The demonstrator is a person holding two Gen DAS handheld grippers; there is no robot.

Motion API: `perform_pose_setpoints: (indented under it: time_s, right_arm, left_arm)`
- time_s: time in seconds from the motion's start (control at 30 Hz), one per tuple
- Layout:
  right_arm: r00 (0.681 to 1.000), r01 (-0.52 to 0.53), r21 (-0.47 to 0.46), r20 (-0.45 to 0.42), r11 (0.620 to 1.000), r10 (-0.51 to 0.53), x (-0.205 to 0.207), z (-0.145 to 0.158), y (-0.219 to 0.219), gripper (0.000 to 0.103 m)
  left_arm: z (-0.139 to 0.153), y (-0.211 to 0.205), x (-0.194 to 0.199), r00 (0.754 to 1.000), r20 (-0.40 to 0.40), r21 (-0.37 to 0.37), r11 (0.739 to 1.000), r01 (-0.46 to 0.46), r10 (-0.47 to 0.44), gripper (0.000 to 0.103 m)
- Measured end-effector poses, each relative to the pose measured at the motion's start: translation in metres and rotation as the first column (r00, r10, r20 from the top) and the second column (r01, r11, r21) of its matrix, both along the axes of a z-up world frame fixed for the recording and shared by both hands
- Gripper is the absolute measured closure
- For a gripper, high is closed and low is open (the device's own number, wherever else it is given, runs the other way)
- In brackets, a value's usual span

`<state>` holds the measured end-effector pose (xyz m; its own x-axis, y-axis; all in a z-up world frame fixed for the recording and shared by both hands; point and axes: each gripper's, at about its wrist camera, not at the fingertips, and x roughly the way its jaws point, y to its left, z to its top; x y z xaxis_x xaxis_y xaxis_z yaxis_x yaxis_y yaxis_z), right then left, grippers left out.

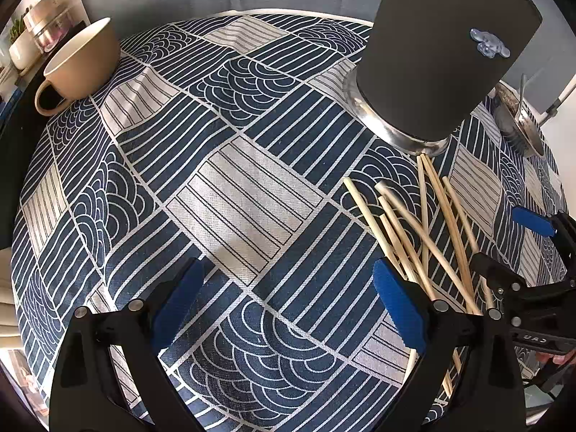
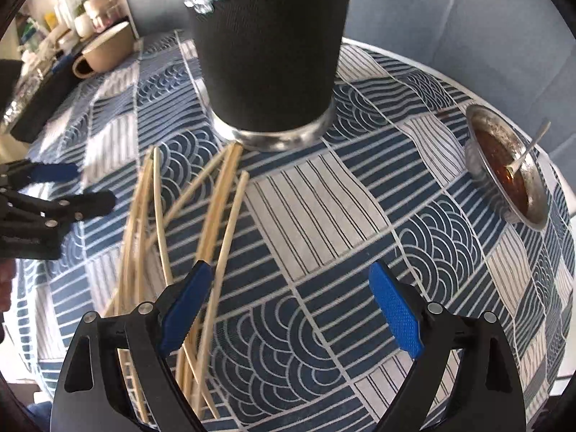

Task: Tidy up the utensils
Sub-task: 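Withdraw both open tools from the holder back to the loose chopsticks, then close the left tool on a chopstick while the right tool grasps another chopstick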

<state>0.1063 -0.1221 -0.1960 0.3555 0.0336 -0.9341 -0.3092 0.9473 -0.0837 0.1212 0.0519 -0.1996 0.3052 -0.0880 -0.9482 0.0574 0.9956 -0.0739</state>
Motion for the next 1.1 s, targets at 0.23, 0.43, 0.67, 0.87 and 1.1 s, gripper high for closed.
perform_pose_setpoints:
  time_s: [0.23, 0.43, 0.67, 0.87, 1.1]
  right_arm:
    - [0.999, 0.034, 0.016, -0.009, 0.999, -0.034, 0.002, -0.002, -0.011, 0.018]
    - [0.999, 0.037, 0.067, -0.025, 0.997, -0.036, 0.000, 0.003, -0.017, 0.019]
    - [1.000, 0.011, -0.038, -0.009, 0.999, -0.011, 0.003, 0.001, -0.011, 0.019]
    - [1.000, -0.017, -0.078, -0.001, 0.997, 0.017, 0.000, 0.003, -0.004, 0.018]
    - [1.000, -0.023, -0.082, -0.009, 0.996, 0.023, 0.000, 0.004, -0.002, 0.018]
  left_arm:
    - [0.001, -0.009, 0.001, 1.000, -0.010, -0.010, 1.000, 0.019, -0.019, 0.009]
    - [-0.003, -0.019, 0.003, 0.999, -0.010, 0.028, 0.999, 0.037, -0.036, 0.009]
    - [-0.005, -0.015, 0.003, 1.000, -0.029, 0.030, 1.000, -0.001, 0.002, 0.005]
    - [-0.008, -0.014, -0.001, 0.998, -0.069, 0.080, 0.997, -0.009, 0.015, 0.006]
    - [0.002, -0.019, 0.002, 0.997, -0.072, 0.019, 0.999, -0.038, 0.040, 0.006]
